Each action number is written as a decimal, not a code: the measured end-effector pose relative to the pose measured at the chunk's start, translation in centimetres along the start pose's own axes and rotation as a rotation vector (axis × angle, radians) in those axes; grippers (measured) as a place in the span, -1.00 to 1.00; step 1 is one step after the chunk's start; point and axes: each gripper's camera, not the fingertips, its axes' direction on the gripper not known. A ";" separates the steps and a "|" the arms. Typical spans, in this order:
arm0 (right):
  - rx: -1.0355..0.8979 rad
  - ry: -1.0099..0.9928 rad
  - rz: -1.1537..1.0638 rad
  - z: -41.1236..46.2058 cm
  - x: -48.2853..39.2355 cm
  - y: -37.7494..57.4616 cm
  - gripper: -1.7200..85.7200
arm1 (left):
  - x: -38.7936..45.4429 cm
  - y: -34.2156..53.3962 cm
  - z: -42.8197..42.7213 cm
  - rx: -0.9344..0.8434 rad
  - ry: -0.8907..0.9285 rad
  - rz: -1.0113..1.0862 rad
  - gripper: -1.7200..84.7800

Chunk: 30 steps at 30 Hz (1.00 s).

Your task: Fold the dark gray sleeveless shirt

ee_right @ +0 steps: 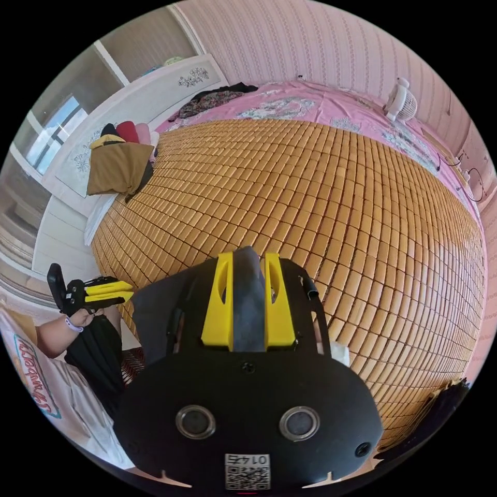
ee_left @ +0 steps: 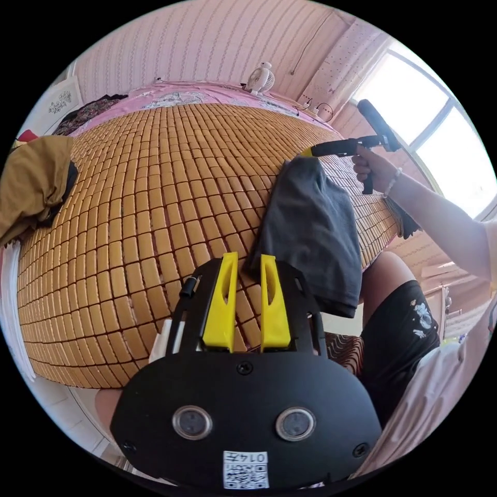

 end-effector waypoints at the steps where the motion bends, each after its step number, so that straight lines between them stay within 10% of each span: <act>1: -0.019 -0.014 0.005 0.5 0.1 -0.2 -0.69 | 0.1 0.1 -0.5 0.018 0.013 -0.003 -0.79; 30: -0.029 0.049 -0.092 3.3 -2.1 5.0 -0.81 | 5.2 1.0 2.3 0.018 0.014 0.001 -0.88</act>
